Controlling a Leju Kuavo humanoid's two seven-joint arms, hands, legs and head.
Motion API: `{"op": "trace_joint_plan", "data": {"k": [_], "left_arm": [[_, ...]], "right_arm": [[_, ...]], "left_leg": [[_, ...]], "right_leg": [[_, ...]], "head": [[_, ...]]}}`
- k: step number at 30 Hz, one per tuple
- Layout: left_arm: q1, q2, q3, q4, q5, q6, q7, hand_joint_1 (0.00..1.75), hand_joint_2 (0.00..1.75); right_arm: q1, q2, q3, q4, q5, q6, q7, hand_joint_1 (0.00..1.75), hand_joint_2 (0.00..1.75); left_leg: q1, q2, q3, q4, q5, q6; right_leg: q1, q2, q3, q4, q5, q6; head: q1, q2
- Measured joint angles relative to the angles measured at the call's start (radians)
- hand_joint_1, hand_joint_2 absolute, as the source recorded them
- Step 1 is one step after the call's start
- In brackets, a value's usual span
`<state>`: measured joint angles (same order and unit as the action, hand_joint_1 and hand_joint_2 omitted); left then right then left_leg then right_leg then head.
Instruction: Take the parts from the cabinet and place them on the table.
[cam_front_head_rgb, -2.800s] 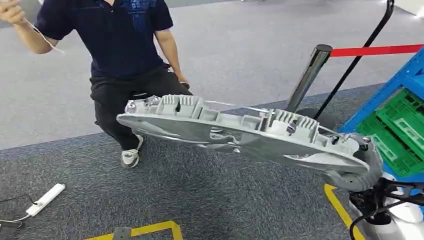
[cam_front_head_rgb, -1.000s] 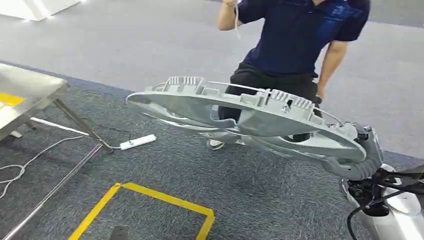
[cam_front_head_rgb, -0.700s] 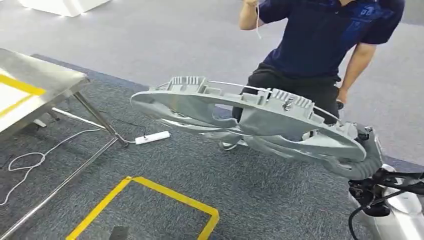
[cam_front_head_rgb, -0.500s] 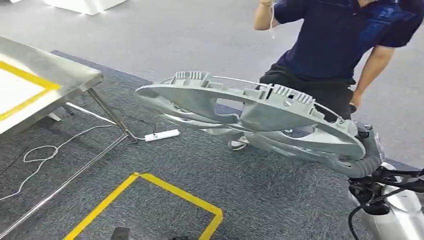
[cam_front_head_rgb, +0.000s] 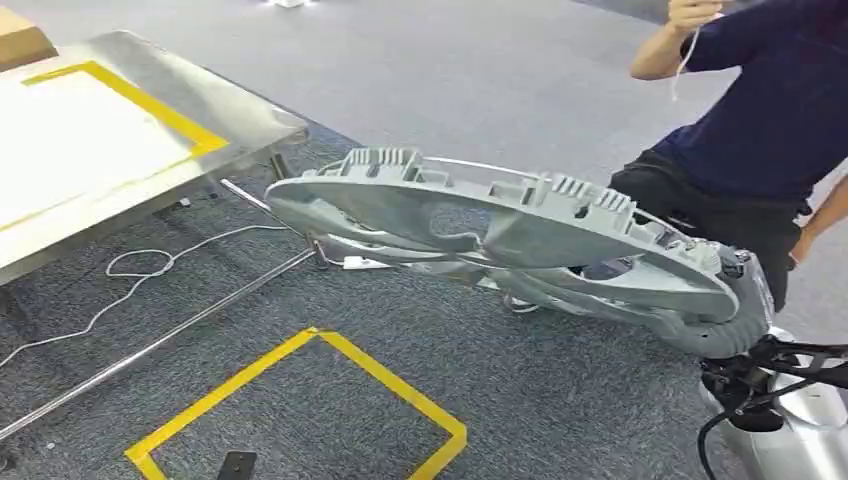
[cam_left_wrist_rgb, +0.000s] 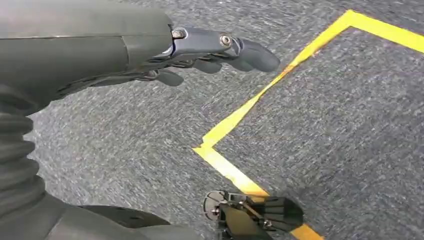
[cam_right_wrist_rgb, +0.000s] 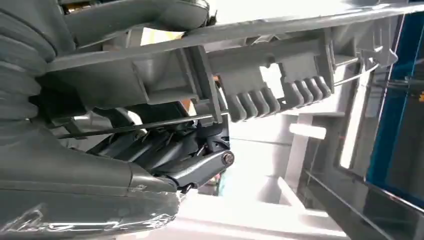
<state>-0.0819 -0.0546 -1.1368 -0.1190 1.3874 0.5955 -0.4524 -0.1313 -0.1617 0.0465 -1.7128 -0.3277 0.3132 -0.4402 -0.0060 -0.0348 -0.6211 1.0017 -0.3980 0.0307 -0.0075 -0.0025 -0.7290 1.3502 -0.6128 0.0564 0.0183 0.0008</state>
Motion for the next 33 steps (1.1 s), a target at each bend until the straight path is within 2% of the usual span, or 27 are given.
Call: {"op": "trace_joint_plan", "data": {"k": [1,2,3,4,5,6,9,10,11,12,14,15,16,17,19,20,21,22,24,26,27,28,29,30,31,32,33], "left_arm": [[0.001,0.0,0.0,0.0,0.0,0.0,0.0,0.0,1.75],[0.002,0.0,0.0,0.0,0.0,0.0,0.0,0.0,1.75],[0.002,-0.001,-0.001,0.0,-0.002,0.0,0.0,0.0,1.75],[0.002,-0.002,-0.002,0.0,-0.004,0.0,0.0,0.0,1.75],[0.001,-0.002,-0.002,0.0,-0.005,0.001,0.002,0.0,1.75],[-0.002,-0.001,-0.002,0.0,-0.005,0.002,0.004,0.0,1.75],[0.005,0.0,-0.004,0.0,-0.005,0.003,0.005,0.0,1.75],[0.007,0.0,-0.004,0.0,-0.006,0.003,0.006,0.0,1.75],[0.007,-0.001,-0.004,0.0,-0.006,0.003,0.006,0.0,1.75],[0.006,-0.002,-0.004,0.0,-0.006,0.003,0.006,0.0,1.75],[0.001,-0.001,-0.005,0.0,-0.006,0.002,0.009,0.0,1.75],[0.0,-0.002,-0.006,0.0,-0.007,0.002,0.013,0.0,1.75],[0.002,-0.002,-0.009,0.0,-0.007,0.002,0.013,0.0,1.75],[0.002,-0.002,-0.011,0.0,-0.006,0.003,0.013,0.0,1.75],[0.002,-0.002,-0.014,0.0,-0.006,0.002,0.013,0.0,1.75],[0.001,-0.002,-0.016,0.0,-0.006,0.002,0.013,0.0,1.75],[-0.002,-0.001,-0.018,0.0,-0.006,0.003,0.013,0.0,1.75],[-0.004,-0.001,-0.021,0.0,-0.006,0.002,0.013,0.0,1.75],[-0.003,-0.001,-0.021,0.0,-0.006,0.002,0.013,0.0,1.75],[-0.001,0.0,-0.022,0.0,-0.006,0.002,0.013,0.0,1.75],[0.002,0.0,-0.022,0.0,-0.005,0.003,0.013,0.0,1.75],[0.0,0.001,-0.023,0.0,-0.006,0.006,0.012,0.0,1.75],[-0.003,0.001,-0.023,0.0,-0.006,0.006,0.012,0.0,1.75],[-0.005,-0.001,-0.024,0.0,-0.006,0.006,0.012,0.0,1.75],[-0.005,-0.001,-0.024,0.0,-0.006,0.006,0.012,0.0,1.75],[-0.004,-0.001,-0.025,0.0,-0.006,0.006,0.012,0.0,1.75],[-0.002,0.0,-0.026,0.0,-0.005,0.006,0.012,0.0,1.75]], "right_arm": [[0.001,0.0,0.0,0.002,0.0,0.0,0.0,1.75,1.75],[0.001,0.0,0.0,0.003,0.0,0.0,0.0,1.75,1.75],[0.001,0.0,0.0,0.003,0.0,0.0,0.0,1.75,1.75],[0.001,0.0,0.0,0.003,0.0,0.0,0.0,1.75,1.75],[0.0,0.0,0.0,0.003,0.0,0.0,0.0,1.75,1.75],[0.0,0.0,0.0,0.004,0.0,0.0,0.0,1.75,1.75],[-0.001,0.0,0.0,0.006,0.002,0.0,0.003,1.75,1.75],[-0.003,0.0,0.0,0.006,0.002,0.0,0.003,1.75,1.75],[-0.005,0.0,0.0,0.006,0.002,0.0,0.003,1.75,1.75],[-0.005,0.0,0.0,0.005,0.002,0.001,0.003,1.75,1.75],[-0.004,0.0,-0.001,0.006,0.002,0.001,0.003,1.75,1.75],[-0.004,0.0,-0.001,0.006,0.003,0.001,0.003,1.75,1.75],[-0.004,0.0,-0.001,0.007,0.003,0.001,0.003,1.75,1.75],[-0.004,0.0,-0.001,0.007,0.003,0.001,0.003,1.75,1.75],[-0.004,0.0,-0.001,0.006,0.004,0.002,0.003,1.75,1.75],[-0.004,0.0,-0.001,0.005,0.005,0.002,0.003,1.75,1.75],[-0.003,0.0,-0.001,0.005,0.006,0.0,0.003,1.75,1.75],[-0.004,0.0,-0.001,0.005,0.006,-0.003,0.003,1.75,1.75],[-0.004,0.0,-0.001,0.005,0.009,-0.003,0.003,1.75,1.75],[-0.005,0.0,0.002,0.005,0.013,-0.006,0.004,1.75,1.75],[-0.006,0.0,0.002,0.004,0.015,-0.008,0.004,1.75,1.75],[-0.006,0.0,0.002,0.003,0.016,-0.009,0.004,1.75,1.75],[-0.006,0.0,0.002,0.003,0.014,-0.01,0.003,1.75,1.75],[-0.004,0.0,0.001,0.003,0.014,-0.012,0.003,1.75,1.75],[0.0,0.0,0.001,0.003,0.015,-0.011,0.003,1.75,1.75],[0.005,0.0,0.001,0.003,0.015,-0.012,0.003,1.75,1.75],[0.009,0.0,0.001,0.003,0.015,-0.012,0.004,1.75,1.75]], "left_leg": [[0.0,-0.014,0.0,0.0,0.0,0.0],[0.001,-0.028,0.002,0.001,0.0,-0.001],[0.002,-0.042,0.004,0.001,0.0,-0.003],[0.005,-0.056,0.005,0.003,-0.001,-0.007],[0.006,-0.067,0.003,0.006,-0.003,-0.015],[0.002,-0.078,-0.004,0.017,-0.005,-0.022],[0.011,-0.109,-0.013,0.004,0.009,-0.041],[0.01,-0.108,-0.016,0.007,0.007,-0.044],[0.001,-0.046,-0.022,0.022,-0.008,-0.05],[0.001,-0.007,-0.044,0.07,-0.041,-0.054],[0.004,0.022,-0.121,0.231,-0.117,-0.058],[0.004,0.023,-0.152,0.295,-0.137,-0.059],[0.004,0.023,-0.163,0.315,-0.133,-0.059],[0.004,0.024,-0.149,0.286,-0.105,-0.058],[0.002,0.041,-0.072,0.137,-0.023,-0.05],[-0.005,0.088,-0.024,0.051,0.01,-0.04],[-0.019,0.128,-0.004,0.01,-0.006,-0.036],[-0.016,0.112,-0.009,0.009,-0.003,-0.028],[-0.016,0.102,-0.011,0.008,-0.004,-0.026],[-0.014,0.074,-0.008,0.002,-0.004,-0.014],[-0.005,0.063,-0.001,-0.002,-0.001,-0.01],[-0.002,0.053,0.002,-0.002,-0.003,-0.004],[0.0,0.041,0.002,-0.002,-0.001,0.001],[0.0,0.027,0.002,-0.002,-0.002,0.002],[0.0,0.012,0.002,-0.002,-0.002,0.002],[0.0,-0.001,0.003,-0.002,-0.002,0.002],[0.0,-0.015,0.004,-0.001,-0.002,0.002]], "right_leg": [[0.0,0.0,-0.01,0.002,0.017,0.0],[-0.002,0.001,0.004,-0.041,0.054,0.001],[-0.004,0.005,0.04,-0.122,0.104,0.0],[-0.009,0.028,0.087,-0.22,0.153,0.003],[-0.019,0.079,0.117,-0.287,0.17,0.009],[-0.023,0.102,0.135,-0.312,0.155,0.006],[-0.012,0.072,0.132,-0.303,0.158,-0.013],[-0.018,0.057,0.134,-0.309,0.163,-0.021],[-0.017,0.045,0.137,-0.311,0.163,-0.029],[-0.014,0.034,0.138,-0.313,0.162,-0.036],[-0.01,0.005,0.138,-0.313,0.16,-0.041],[-0.01,-0.009,0.139,-0.312,0.158,-0.043],[-0.009,-0.023,0.14,-0.312,0.158,-0.043],[-0.008,-0.035,0.14,-0.312,0.156,-0.043],[-0.006,-0.059,0.147,-0.312,0.152,-0.04],[-0.005,-0.068,0.153,-0.313,0.149,-0.037],[0.004,-0.078,0.154,-0.309,0.143,-0.031],[0.006,-0.086,0.154,-0.312,0.141,-0.028],[0.007,-0.099,0.159,-0.315,0.139,-0.025],[0.008,-0.125,0.172,-0.321,0.133,-0.013],[0.002,-0.098,0.168,-0.311,0.124,-0.005],[0.002,-0.046,0.152,-0.268,0.098,-0.002],[0.0,-0.016,0.114,-0.191,0.061,0.0],[0.0,-0.003,0.065,-0.1,0.024,0.002],[0.0,0.0,0.024,-0.027,0.002,0.003],[0.0,0.0,0.001,0.001,0.004,0.003],[-0.001,0.0,0.002,-0.019,0.031,0.003]], "head": [[0.001,0.0],[0.001,0.0],[0.0,0.0],[0.001,0.0],[0.001,0.0],[0.0,0.0],[0.0,0.0],[0.0,0.0],[-0.004,0.0],[-0.012,0.0],[-0.011,0.0],[-0.011,0.0],[-0.011,0.0],[-0.011,0.0],[-0.011,0.0],[-0.011,0.0],[-0.011,0.0],[-0.008,0.0],[-0.01,0.0],[-0.011,0.0],[-0.009,0.0],[-0.006,0.0],[-0.003,0.0],[0.0,0.0],[0.001,0.0],[0.0,0.0],[0.0,0.0]]}}
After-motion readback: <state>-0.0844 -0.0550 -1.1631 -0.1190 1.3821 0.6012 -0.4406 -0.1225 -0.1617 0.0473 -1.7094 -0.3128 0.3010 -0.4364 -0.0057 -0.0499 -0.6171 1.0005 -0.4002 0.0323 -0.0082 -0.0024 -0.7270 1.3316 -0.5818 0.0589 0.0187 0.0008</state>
